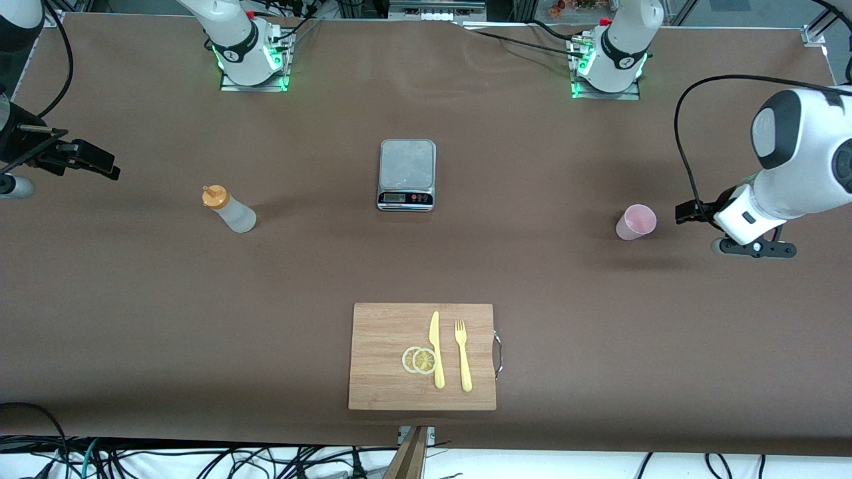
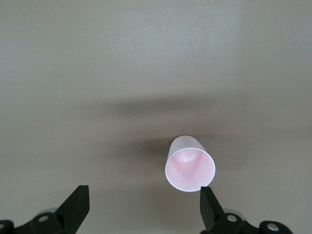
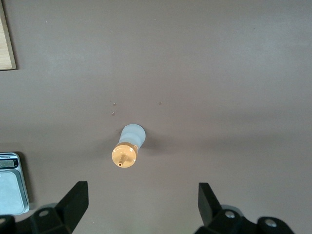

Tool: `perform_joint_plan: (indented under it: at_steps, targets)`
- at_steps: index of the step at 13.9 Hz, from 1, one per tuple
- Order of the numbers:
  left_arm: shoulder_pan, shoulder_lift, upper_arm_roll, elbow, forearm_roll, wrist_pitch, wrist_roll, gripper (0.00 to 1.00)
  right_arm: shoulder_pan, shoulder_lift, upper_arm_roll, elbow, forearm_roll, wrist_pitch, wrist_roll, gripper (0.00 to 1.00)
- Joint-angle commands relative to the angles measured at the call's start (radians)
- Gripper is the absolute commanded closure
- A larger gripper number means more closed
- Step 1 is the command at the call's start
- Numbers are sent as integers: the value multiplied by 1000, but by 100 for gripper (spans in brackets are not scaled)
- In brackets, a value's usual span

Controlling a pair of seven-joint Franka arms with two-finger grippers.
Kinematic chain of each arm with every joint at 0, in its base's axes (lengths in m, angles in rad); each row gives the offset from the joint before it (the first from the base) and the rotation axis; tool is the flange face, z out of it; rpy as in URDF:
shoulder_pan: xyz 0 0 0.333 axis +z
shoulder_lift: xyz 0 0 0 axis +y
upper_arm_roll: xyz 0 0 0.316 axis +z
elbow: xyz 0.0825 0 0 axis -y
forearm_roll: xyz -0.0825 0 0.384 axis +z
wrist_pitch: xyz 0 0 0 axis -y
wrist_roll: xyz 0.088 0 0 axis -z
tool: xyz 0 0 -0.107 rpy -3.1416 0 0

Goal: Add sauce to pink cup with both arms
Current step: 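Lower the left gripper onto the pink cup and close around it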

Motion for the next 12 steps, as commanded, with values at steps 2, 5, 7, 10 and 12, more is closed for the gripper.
perform_joint_plan:
  at_steps: [2,5,7,10,12]
  targets:
    - [10,-26,-5,-150,5,156,21,0,-1,-15,-1,-11,-3,-8,-10,0]
    - [13,0,-5,-214,5,288,21,1,-1,-15,-1,-9,-3,-8,-10,0]
    - [13,38,-5,-214,5,340,21,1,-1,-15,-1,-9,-3,-9,-10,0]
    - [13,65,-5,-243,6,429,22,1,-1,-15,-1,-11,-3,-9,-10,0]
    - [13,72,-5,-249,6,436,22,1,-1,-15,-1,-9,-3,-9,-10,0]
